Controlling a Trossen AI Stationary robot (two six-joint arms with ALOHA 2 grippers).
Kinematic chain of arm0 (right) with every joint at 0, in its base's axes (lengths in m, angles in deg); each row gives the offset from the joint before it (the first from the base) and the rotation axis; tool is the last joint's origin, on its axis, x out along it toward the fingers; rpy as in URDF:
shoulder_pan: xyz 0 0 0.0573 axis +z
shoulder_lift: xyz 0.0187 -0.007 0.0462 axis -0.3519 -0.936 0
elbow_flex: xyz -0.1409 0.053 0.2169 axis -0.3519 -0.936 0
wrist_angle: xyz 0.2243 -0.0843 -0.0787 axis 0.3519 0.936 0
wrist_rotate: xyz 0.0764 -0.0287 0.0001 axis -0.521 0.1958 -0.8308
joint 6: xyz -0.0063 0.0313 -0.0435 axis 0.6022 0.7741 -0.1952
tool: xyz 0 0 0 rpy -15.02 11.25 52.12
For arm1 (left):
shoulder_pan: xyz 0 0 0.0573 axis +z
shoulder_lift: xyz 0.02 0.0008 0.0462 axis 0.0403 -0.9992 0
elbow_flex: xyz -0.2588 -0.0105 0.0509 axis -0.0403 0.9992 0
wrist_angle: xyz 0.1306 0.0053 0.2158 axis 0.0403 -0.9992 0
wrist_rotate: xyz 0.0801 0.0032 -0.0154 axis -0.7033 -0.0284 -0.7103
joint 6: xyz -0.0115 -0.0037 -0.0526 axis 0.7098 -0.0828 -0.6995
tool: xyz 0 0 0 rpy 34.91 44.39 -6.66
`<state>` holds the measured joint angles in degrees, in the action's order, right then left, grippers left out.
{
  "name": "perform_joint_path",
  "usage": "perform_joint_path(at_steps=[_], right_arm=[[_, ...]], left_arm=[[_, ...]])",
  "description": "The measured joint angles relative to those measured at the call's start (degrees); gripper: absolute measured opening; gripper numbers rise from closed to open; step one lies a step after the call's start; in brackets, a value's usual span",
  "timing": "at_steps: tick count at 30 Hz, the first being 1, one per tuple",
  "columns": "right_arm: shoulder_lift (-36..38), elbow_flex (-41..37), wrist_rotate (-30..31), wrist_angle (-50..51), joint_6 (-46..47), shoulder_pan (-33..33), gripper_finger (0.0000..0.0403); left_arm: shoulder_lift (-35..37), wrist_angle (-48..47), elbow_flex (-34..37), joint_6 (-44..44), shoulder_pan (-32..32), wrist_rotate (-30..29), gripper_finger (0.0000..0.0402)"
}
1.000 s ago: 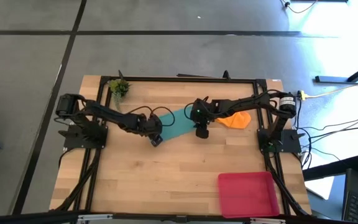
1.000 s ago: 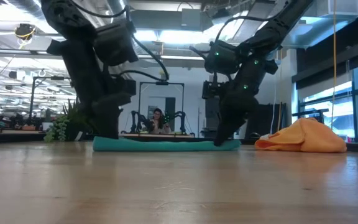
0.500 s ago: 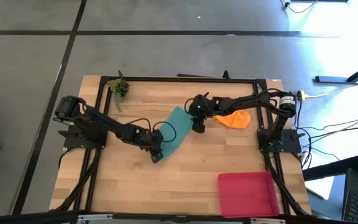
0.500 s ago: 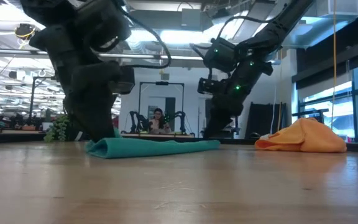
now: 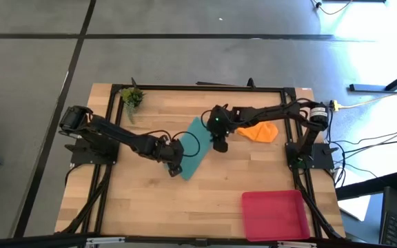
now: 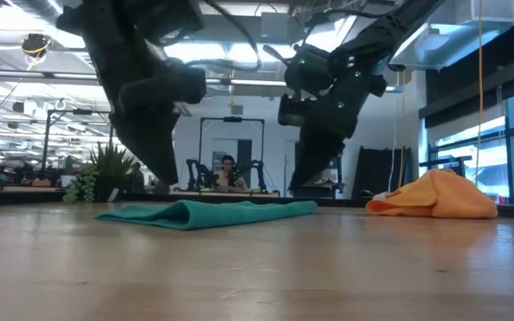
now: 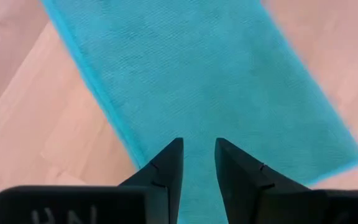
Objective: Roll microfiber towels into tight, uniform cylinder then place into a basket
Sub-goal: Fold the blue microfiber cloth
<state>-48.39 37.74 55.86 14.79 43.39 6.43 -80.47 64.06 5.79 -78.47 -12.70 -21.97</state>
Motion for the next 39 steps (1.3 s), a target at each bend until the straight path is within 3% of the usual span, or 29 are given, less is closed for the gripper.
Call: perform_joint_path(at_steps=[10,26,39], right_arm=[[0.0,-3.9,0.0,-6.4,0.3,1.0,0.0136],[-5.0,-6.1,0.4,-15.6,-3.4,0.4,0.0136],[-6.6,-5.6,5.0,-20.8,-7.9,0.4,0.0136]], left_arm=[[-2.9,2.4,3.9,-5.7,0.2,1.0,0.0085],[-3.0,6.9,3.9,-16.6,-6.6,3.5,0.0085],[-3.4,12.7,3.8,-17.2,-9.6,1.5,0.0085]])
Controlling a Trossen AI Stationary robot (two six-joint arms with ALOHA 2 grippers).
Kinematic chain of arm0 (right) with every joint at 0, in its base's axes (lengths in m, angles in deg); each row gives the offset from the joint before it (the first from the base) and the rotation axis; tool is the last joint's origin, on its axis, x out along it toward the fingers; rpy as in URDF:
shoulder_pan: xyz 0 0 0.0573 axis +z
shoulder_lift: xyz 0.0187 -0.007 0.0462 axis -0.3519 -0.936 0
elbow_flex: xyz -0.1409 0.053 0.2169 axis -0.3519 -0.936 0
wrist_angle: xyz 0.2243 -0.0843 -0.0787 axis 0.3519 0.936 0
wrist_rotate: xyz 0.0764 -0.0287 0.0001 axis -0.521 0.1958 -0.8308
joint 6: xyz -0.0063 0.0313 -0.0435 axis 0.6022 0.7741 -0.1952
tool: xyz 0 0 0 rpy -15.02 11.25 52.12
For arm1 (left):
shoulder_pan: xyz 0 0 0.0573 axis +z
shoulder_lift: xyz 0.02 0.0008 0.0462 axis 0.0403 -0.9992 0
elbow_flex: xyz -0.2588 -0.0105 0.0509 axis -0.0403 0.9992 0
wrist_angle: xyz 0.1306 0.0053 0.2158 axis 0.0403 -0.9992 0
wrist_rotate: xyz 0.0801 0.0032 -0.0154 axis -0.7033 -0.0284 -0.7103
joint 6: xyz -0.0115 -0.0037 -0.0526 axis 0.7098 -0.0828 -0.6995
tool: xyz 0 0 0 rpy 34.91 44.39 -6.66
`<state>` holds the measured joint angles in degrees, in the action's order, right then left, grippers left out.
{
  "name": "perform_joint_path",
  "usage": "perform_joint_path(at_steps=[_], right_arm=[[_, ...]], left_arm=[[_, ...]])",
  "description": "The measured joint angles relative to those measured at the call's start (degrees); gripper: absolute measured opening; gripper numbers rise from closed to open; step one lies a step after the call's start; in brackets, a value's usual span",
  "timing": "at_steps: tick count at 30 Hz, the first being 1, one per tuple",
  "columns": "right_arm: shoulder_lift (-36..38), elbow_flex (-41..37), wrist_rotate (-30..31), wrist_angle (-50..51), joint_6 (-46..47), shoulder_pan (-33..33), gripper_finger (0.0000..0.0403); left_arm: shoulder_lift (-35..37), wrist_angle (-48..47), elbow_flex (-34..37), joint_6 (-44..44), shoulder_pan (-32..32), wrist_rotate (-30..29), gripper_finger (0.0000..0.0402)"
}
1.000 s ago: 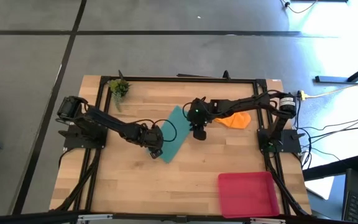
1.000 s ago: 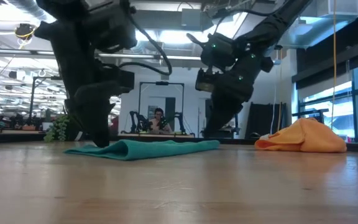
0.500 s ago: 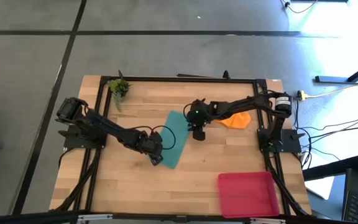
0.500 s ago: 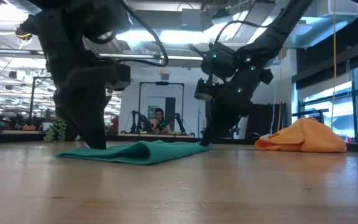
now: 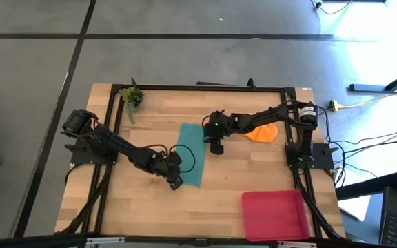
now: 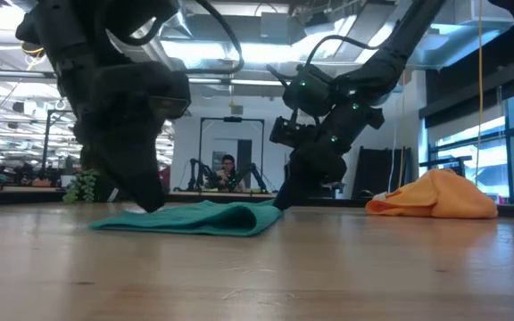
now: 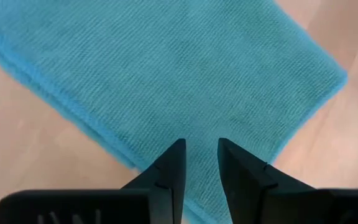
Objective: Roll microfiber towels into tight, uniform cylinder then place into a basket
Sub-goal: Fold the blue microfiber cloth
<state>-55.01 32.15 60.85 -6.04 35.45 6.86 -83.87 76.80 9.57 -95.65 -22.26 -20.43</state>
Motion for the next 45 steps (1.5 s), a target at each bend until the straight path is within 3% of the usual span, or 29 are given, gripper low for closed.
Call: perform_joint_path(at_steps=[8,13,19,26,45], right_arm=[[8.3,0.0,0.5,4.1,-3.6,0.9,0.0136],[11.8,0.0,0.1,8.5,-9.3,7.3,0.0136],[11.7,0.0,1.2,8.2,-15.9,18.0,0.0136],[11.7,0.0,1.4,5.7,-17.0,24.5,0.0136],[5.7,0.0,4.7,-2.9,-22.4,28.6,0.0136]], left_arm=[[3.0,-3.6,-2.4,4.5,-0.7,-3.0,0.0085],[6.4,-7.5,-3.2,5.5,-2.5,-7.4,0.0085],[9.2,-9.1,-3.3,5.5,-6.7,-11.3,0.0085],[9.7,-9.1,-3.3,3.5,-10.1,-12.2,0.0085],[9.6,-7.3,-3.3,-0.1,-11.7,-12.4,0.0085]])
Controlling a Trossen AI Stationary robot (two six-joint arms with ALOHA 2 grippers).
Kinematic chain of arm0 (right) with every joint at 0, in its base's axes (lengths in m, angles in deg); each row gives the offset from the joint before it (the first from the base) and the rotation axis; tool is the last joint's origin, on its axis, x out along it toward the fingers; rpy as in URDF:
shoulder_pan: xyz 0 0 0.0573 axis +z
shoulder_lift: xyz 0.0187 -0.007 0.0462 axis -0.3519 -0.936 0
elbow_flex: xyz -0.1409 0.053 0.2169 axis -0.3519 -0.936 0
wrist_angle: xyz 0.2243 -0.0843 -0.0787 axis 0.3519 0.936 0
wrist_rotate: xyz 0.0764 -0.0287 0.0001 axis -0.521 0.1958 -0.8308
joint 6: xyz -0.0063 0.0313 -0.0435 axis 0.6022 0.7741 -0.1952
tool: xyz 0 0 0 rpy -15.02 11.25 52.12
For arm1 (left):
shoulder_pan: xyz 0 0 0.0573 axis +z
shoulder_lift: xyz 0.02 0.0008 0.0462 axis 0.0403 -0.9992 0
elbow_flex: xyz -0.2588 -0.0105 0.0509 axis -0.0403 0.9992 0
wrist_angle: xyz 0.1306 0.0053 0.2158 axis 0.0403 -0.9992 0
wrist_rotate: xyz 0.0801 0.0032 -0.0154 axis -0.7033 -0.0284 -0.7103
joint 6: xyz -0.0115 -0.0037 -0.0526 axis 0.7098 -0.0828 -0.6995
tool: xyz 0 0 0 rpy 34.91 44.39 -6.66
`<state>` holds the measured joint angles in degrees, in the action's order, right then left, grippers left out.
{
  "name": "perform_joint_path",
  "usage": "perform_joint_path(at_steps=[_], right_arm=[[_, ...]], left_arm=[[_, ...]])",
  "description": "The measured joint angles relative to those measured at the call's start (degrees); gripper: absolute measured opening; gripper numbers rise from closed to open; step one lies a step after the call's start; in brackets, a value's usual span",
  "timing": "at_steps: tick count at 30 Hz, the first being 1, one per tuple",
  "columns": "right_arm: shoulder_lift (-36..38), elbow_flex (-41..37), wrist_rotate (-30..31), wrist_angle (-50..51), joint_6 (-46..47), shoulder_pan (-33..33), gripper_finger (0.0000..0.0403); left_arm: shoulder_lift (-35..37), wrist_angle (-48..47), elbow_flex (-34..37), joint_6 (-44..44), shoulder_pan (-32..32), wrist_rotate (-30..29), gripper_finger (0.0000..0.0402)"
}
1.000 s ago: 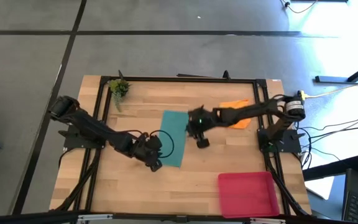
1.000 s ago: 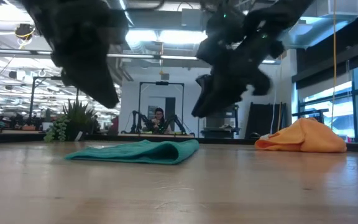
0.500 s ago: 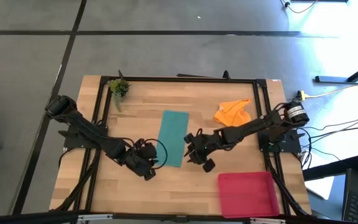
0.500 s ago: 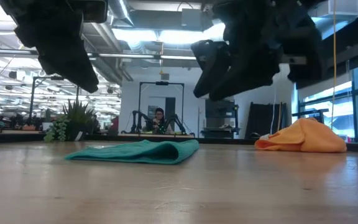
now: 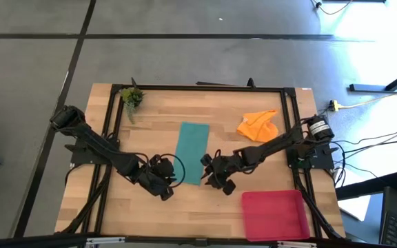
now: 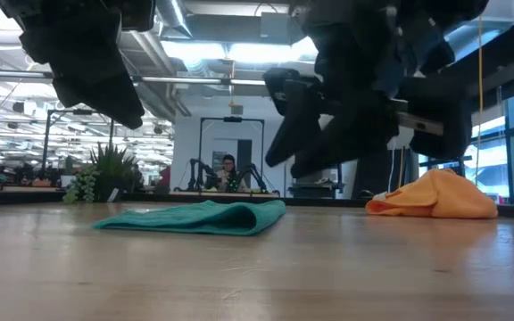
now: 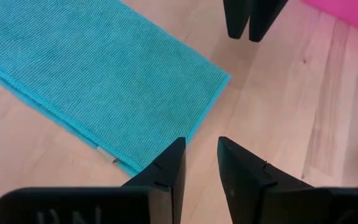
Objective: Roll microfiber towels into tight, uniform cylinder then place into a basket
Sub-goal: Fold the blue microfiber cloth
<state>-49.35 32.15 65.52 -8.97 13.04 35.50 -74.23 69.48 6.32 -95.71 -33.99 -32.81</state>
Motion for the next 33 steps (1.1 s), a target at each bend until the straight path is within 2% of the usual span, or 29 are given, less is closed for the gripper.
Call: perform_joint_path(at_steps=[4,10,13,17,22,26,33], right_arm=[[0.0,0.1,0.3,-0.5,-2.1,0.0,0.013],[0.0,0.1,0.4,-0.6,-1.5,0.0,0.0088],[0.0,0.1,0.4,-0.6,-1.5,0.0,0.0084],[0.0,0.1,0.4,-0.8,-1.5,0.0,0.0105],[-0.6,0.1,0.4,-2.7,-1.4,0.0,0.0155],[-3.8,0.1,-0.2,-5.6,-2.2,-0.1,0.019],[-7.8,0.1,-0.2,-10.6,-5.6,-0.2,0.021]], left_arm=[[0.0,0.0,0.0,0.0,0.0,0.0,0.0085],[0.0,0.0,0.0,0.0,0.0,0.1,0.0085],[0.0,0.0,0.0,0.0,0.0,0.1,0.0085],[0.0,0.0,0.0,0.0,0.0,0.2,0.0085],[0.0,0.0,0.0,0.0,0.0,0.2,0.0085],[0.0,-0.1,0.0,0.0,0.0,0.2,0.0085],[0.0,0.0,0.0,0.0,0.0,0.2,0.0085]])
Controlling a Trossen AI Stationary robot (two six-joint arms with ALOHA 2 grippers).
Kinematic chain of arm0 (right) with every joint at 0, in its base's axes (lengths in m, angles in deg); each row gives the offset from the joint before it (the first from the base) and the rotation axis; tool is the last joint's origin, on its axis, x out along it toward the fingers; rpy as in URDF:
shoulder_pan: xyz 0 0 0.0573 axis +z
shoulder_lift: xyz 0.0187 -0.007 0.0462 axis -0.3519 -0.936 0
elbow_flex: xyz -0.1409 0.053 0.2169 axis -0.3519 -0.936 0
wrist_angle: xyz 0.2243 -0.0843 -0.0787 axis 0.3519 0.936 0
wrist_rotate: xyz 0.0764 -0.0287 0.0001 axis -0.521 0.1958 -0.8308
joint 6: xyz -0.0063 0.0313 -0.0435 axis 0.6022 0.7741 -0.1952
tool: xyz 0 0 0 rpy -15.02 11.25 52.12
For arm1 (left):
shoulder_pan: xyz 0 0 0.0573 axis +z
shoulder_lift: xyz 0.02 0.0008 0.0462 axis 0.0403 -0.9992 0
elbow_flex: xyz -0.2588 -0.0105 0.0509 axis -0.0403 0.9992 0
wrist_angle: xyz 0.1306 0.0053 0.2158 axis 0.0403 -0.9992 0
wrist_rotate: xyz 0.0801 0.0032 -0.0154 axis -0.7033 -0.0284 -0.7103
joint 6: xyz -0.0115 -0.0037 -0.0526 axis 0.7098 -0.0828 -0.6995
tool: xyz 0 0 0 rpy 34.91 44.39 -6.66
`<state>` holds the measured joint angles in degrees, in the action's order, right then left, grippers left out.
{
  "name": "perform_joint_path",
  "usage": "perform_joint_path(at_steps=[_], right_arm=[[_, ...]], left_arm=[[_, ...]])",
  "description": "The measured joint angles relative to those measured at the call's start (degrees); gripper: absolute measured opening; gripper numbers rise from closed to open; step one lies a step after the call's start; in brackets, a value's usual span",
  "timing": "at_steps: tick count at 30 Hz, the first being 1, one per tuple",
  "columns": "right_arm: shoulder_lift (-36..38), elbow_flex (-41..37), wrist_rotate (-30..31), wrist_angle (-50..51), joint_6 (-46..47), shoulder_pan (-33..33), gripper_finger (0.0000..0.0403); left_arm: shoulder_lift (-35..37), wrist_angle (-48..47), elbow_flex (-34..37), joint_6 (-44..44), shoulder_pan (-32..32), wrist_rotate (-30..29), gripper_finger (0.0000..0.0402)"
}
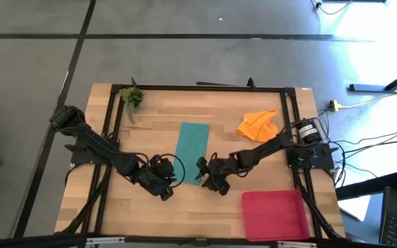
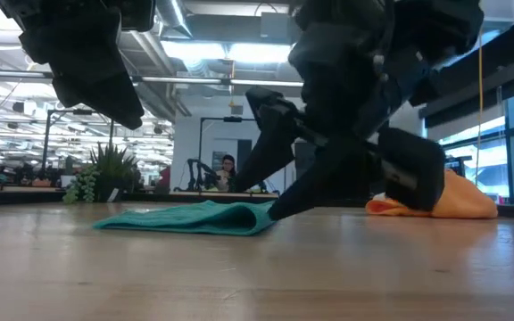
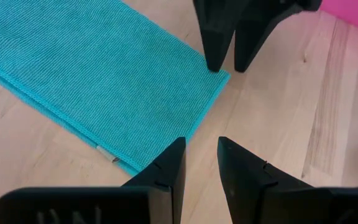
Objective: Roll microfiber towels into tight, uniform cylinder then place into a basket
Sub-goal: Fold the blue microfiber cloth
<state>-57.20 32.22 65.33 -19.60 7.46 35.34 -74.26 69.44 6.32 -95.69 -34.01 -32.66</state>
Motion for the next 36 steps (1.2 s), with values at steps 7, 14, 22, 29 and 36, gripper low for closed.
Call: perform_joint_path(at_steps=[7,14,22,29,36], right_arm=[[-1.7,0.0,0.0,-2.1,-2.3,-0.5,0.0201],[-3.1,0.0,3.1,-2.7,-2.6,-0.9,0.0165],[-3.3,0.0,5.5,-2.8,-2.5,-1.1,0.0065],[-3.3,0.0,5.7,-2.8,-1.9,-1.1,0.0013],[-2.8,-0.1,5.5,-2.7,0.5,-2.0,0.0006]], left_arm=[[0.0,0.0,0.0,0.0,0.0,0.0,0.0085],[0.0,0.2,0.0,0.0,0.0,0.0,0.0085],[0.0,0.2,0.0,0.0,0.0,0.0,0.0085],[0.0,0.2,0.0,0.0,0.0,-0.1,0.0085],[0.0,0.2,0.0,-0.4,0.0,-0.1,0.0085]])
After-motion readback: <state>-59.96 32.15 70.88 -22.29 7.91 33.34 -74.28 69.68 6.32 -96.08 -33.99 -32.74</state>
